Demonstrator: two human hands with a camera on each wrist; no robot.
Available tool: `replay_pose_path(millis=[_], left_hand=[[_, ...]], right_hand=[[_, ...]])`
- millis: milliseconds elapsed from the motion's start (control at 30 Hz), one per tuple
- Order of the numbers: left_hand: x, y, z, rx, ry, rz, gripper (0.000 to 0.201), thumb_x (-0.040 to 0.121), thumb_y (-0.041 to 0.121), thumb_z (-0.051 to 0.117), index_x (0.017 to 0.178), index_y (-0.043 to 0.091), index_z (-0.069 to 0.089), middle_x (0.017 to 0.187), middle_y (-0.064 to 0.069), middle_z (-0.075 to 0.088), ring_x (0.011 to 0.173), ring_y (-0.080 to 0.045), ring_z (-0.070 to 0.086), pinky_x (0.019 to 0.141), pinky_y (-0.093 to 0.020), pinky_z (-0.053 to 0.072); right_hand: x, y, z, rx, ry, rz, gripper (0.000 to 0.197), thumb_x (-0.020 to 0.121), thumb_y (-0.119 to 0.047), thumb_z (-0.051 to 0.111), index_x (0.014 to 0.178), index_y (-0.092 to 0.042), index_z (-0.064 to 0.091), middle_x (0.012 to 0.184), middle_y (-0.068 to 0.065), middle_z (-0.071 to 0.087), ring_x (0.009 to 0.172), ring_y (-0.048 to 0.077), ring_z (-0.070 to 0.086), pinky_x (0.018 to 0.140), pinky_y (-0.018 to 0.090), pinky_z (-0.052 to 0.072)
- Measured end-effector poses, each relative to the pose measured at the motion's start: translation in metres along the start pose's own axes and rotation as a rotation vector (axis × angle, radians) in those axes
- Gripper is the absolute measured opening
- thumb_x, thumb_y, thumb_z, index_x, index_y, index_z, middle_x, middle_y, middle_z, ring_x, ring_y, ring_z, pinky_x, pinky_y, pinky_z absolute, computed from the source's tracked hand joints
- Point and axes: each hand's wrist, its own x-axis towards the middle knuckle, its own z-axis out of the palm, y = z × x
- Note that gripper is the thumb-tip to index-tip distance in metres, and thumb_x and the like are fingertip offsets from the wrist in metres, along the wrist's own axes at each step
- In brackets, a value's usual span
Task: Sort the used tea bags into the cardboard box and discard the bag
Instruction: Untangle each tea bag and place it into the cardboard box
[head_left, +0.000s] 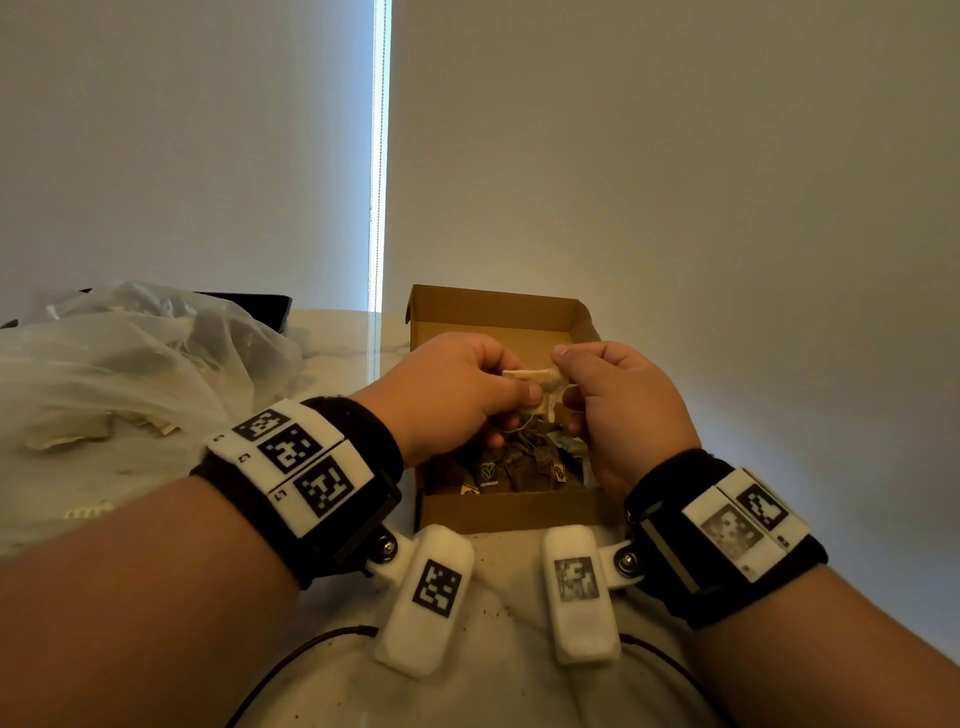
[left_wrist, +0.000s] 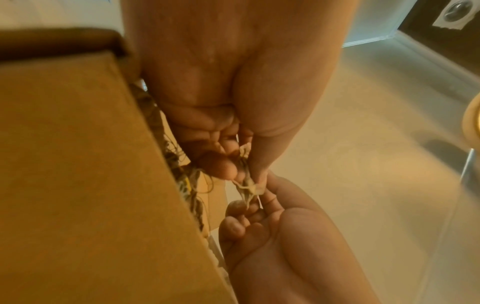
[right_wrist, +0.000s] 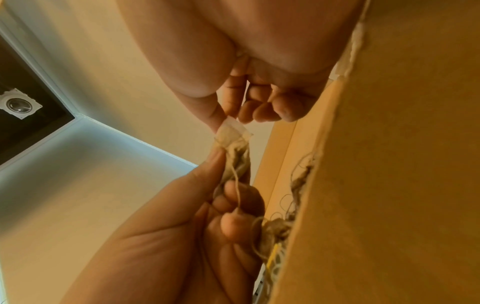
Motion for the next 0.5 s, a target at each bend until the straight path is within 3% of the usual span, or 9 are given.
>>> replay_pose_path(millis=[100,200,367,433,500], left_hand=[[0.0,-0.001,-0.001,0.012,-0.005,0.015,0.009,0.092,0.024,0.07,0.096,0.016,0.07,0.073,0.001,0.07,0.061,-0.013,0.062,0.06,-0.025,0.054],[0.0,-0.001,-0.001,0.025,0.009,0.024,0.01,0.092,0.025,0.069,0.096,0.017,0.07,0.076,0.001,0.07,0.063,-0.011,0.063,0.06,-0.024,0.054],[0.001,0.0,-0.001,-0.018,0.067,0.014,0.014,0.092,0.028,0.069,0.094,0.014,0.071,0.076,0.0,0.068,0.065,-0.012,0.062,0.059,-0.025,0.053],[0.001,0.0,-0.003,-0.036,0.088,0.028,0.017,0.092,0.031,0.068,0.092,0.015,0.071,0.081,-0.006,0.07,0.071,-0.016,0.064,0.066,-0.029,0.054],[0.001,0.0,-0.003,-0.043,0.108,0.045,0.017,0.092,0.034,0.068,0.092,0.018,0.072,0.09,-0.008,0.072,0.08,-0.019,0.066,0.074,-0.031,0.056]], right_hand=[[0.003,0.003,-0.002,-0.05,-0.032,0.038,0.014,0.093,-0.027,0.066,0.088,-0.014,0.067,0.062,0.001,0.059,0.047,0.014,0.05,0.053,0.03,0.044],[0.005,0.004,-0.002,-0.052,-0.045,0.048,0.014,0.093,-0.029,0.066,0.092,-0.014,0.067,0.066,0.002,0.064,0.051,0.016,0.052,0.052,0.03,0.044],[0.007,-0.001,-0.006,0.161,-0.159,-0.012,0.02,0.094,-0.022,0.064,0.114,-0.023,0.066,0.094,0.007,0.069,0.072,0.021,0.065,0.056,0.031,0.047],[0.006,-0.003,-0.011,0.002,-0.261,-0.082,0.023,0.089,-0.022,0.069,0.111,-0.025,0.071,0.099,0.008,0.073,0.079,0.022,0.066,0.059,0.032,0.048],[0.005,-0.003,-0.012,-0.127,-0.306,-0.136,0.016,0.087,-0.013,0.071,0.102,-0.018,0.074,0.094,0.008,0.074,0.078,0.022,0.066,0.06,0.032,0.049]])
